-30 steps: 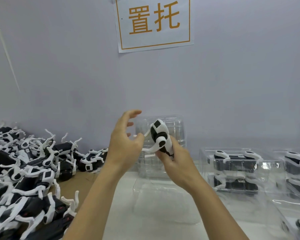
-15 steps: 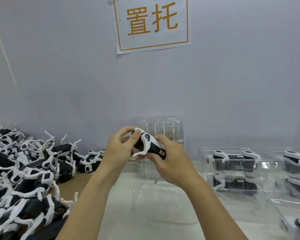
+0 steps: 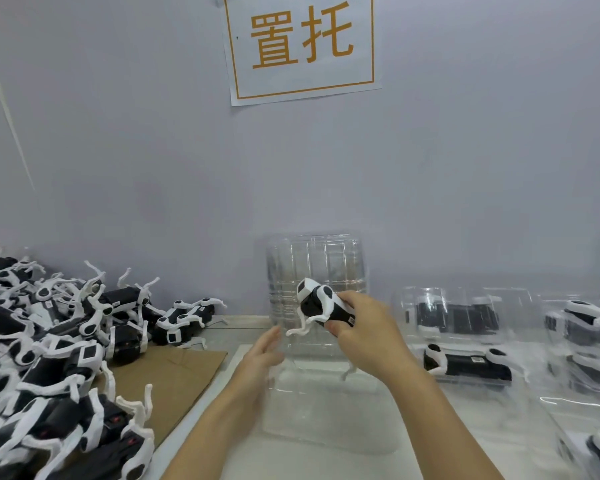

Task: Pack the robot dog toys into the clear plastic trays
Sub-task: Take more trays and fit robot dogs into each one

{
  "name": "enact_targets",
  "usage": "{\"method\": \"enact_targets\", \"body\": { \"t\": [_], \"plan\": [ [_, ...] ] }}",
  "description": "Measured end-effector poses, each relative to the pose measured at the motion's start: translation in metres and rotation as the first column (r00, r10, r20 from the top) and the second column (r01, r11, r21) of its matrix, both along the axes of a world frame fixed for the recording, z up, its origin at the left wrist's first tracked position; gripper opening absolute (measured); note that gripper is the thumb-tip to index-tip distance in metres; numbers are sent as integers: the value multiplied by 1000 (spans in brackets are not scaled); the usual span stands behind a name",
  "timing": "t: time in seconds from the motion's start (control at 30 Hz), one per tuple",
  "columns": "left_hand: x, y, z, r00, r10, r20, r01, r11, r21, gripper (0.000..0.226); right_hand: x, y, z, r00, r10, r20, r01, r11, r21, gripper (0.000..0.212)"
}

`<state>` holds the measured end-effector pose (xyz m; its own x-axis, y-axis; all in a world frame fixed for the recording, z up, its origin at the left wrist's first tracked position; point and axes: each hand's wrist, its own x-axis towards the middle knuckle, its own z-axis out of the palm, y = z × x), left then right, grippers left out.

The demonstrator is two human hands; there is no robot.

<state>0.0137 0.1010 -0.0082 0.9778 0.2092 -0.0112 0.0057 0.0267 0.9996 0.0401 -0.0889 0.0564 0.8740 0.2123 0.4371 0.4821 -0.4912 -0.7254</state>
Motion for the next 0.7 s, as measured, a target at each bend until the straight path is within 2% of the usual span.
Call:
{"method": "enact_targets", "body": {
  "t": [0.07,0.37,0.53,0.7],
  "plan": [
    [-2,3,3,1000,1,1,-1,1000,-16,58,0,5,-5,999,29,-34,-29,999,-20,13],
    [-1,3,1,995,98,13,-97,992,-84,43,0,14,-14,989,100,-112,-106,993,-52,24],
    [-2,2,2,998,61,33,-58,993,-101,56,-1,17,-20,995,55,-83,-74,965,-250,20],
    [-1,2,1,997,80,22,-79,995,-67,48,-4,22,-26,997,35,-68,-55,945,-323,18]
  ]
}}
